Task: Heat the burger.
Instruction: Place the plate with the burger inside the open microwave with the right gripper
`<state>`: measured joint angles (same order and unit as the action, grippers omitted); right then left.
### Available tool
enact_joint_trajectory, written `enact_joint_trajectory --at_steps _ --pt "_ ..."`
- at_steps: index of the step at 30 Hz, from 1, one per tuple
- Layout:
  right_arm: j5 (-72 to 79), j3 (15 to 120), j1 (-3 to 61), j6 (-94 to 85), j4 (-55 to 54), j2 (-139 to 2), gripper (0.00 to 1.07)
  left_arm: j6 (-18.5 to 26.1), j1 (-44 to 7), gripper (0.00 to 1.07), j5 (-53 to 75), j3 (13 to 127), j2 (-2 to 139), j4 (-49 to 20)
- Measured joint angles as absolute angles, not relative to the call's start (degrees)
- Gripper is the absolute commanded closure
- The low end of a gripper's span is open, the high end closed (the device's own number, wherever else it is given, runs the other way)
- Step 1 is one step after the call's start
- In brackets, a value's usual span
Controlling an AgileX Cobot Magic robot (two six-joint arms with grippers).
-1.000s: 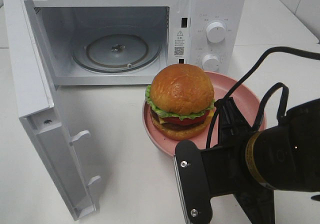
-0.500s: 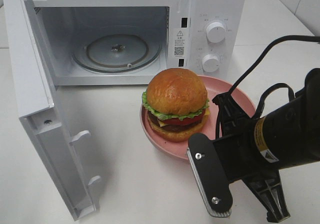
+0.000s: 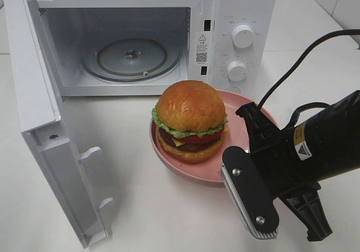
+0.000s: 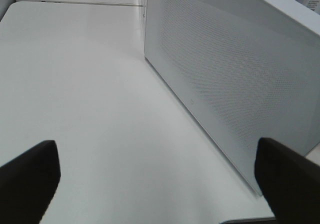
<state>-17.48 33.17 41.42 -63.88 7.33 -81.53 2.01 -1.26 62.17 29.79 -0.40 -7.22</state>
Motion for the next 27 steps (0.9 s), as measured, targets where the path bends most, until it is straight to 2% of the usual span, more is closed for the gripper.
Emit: enact_joint_trajectory --at_steps 5,12,27 --pt "-17.6 33.5 38.6 -75.3 -2.1 -81.5 1.07 2.0 -1.3 0.09 62.2 29.8 -0.4 -7.2" --pt "-17.7 36.2 37.1 -81.0 -6.6 -81.6 1.07 2.0 -1.3 0.09 62.2 29.8 -0.4 -7.2" --pt "-18.0 40.7 37.1 -80.5 0.5 -82.1 1.07 2.0 -1.3 0.09 62.2 29.8 -0.4 -7.2"
